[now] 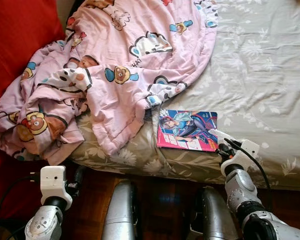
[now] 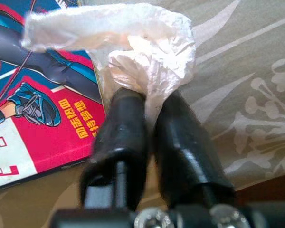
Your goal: Clean up the room
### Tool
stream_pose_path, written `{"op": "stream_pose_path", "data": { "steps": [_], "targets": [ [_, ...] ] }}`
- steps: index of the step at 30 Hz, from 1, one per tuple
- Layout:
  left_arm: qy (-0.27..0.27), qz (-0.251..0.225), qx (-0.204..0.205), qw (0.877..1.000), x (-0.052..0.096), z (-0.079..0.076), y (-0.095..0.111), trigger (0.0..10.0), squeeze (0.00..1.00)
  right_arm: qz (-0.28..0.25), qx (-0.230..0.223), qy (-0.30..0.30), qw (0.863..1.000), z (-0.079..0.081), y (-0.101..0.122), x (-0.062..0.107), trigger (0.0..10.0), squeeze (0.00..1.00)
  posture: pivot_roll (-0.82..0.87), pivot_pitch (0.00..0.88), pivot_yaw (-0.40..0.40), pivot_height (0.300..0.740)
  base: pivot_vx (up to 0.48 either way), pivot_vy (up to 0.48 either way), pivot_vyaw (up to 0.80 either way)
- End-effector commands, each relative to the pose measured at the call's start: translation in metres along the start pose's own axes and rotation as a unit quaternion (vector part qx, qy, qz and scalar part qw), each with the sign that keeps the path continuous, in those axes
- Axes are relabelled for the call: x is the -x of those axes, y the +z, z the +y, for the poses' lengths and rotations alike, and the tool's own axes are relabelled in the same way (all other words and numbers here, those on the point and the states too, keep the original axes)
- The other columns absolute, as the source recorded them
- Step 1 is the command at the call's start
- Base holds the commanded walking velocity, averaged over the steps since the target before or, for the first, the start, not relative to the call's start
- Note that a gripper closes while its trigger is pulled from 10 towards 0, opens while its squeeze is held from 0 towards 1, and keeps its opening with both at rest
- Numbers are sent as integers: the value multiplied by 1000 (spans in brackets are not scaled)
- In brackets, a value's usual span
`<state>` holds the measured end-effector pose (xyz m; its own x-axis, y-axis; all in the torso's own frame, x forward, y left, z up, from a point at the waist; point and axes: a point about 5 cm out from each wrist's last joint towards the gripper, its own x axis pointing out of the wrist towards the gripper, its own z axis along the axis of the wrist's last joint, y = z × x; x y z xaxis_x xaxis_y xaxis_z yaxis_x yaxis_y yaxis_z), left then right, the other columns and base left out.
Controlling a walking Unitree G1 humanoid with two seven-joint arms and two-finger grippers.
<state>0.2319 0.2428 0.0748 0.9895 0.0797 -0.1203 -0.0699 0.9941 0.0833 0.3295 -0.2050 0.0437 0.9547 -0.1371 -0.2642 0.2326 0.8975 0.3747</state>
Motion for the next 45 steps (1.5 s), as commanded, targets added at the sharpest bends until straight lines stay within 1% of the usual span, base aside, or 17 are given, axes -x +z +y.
{"op": "stream_pose_path", "data": {
  "steps": [1,7,14,17,21,25,26,29,30,31,33,34,36,37,39,41,45],
  "targets": [
    [10,29,-8,999,7,4,-14,10000,0,27,-4,-15,1000,-9,-15,7,0,0,221,371,78,615,0,0,0],
    [15,32,1,999,1,1,-21,10000,0,27,-3,-23,999,-16,-17,9,0,0,194,322,54,615,0,0,0],
    [30,60,13,998,-8,-6,-43,10000,0,7,3,-41,999,-28,-11,11,0,0,141,264,15,615,0,0,0],
    [38,77,24,996,-11,-9,-55,10000,0,-19,2,-38,999,-37,-4,14,0,0,105,201,-12,615,0,0,0],
    [47,93,29,994,-15,-9,-66,10000,0,-35,12,-30,999,-47,-4,20,0,0,72,142,-28,615,0,0,0],
    [54,107,37,992,-17,-9,-72,10000,0,-42,17,-28,999,-51,-5,24,0,0,59,116,-29,615,0,0,0],
    [55,116,37,991,-16,-9,-78,10000,0,-41,18,-26,999,-53,-9,27,0,0,47,82,-30,615,0,0,0],
    [60,141,38,988,-12,-6,-89,10000,0,-14,22,-21,999,-55,-25,35,0,0,39,59,-28,615,0,0,0],
    [61,150,39,986,-10,-5,-92,10000,0,1,24,-20,1000,-56,-32,38,1255,0,35,47,-24,615,0,0,0],
    [65,173,43,982,-6,-4,-101,10000,0,42,27,-18,999,-58,-49,45,10000,0,31,42,-21,615,0,0,0],
    [69,190,46,978,-1,-3,-108,10000,0,71,39,-16,997,-59,-63,52,10000,0,20,27,-12,615,0,0,0],
    [74,213,50,973,5,-2,-116,10000,0,125,62,-27,990,-64,-85,65,10000,0,18,17,-6,615,0,0,0],
    [75,217,50,972,6,-2,-117,10000,0,137,62,-31,988,-65,-90,69,10000,0,19,13,-3,615,0,0,0],
    [71,225,50,970,7,-3,-120,10000,0,165,71,-37,983,-67,-102,77,10000,0,21,8,2,615,0,0,0],
    [69,227,49,970,8,-3,-120,10000,0,172,75,-38,982,-67,-105,80,10000,0,21,8,2,615,0,0,0],
    [68,235,47,968,8,-3,-122,10000,0,204,82,-49,974,-70,-117,89,10000,0,23,0,12,615,0,0,0],
    [69,248,46,965,9,0,-124,10000,0,234,80,-75,966,-76,-128,100,10000,0,9,0,27,615,0,0,0]
  ]
}}
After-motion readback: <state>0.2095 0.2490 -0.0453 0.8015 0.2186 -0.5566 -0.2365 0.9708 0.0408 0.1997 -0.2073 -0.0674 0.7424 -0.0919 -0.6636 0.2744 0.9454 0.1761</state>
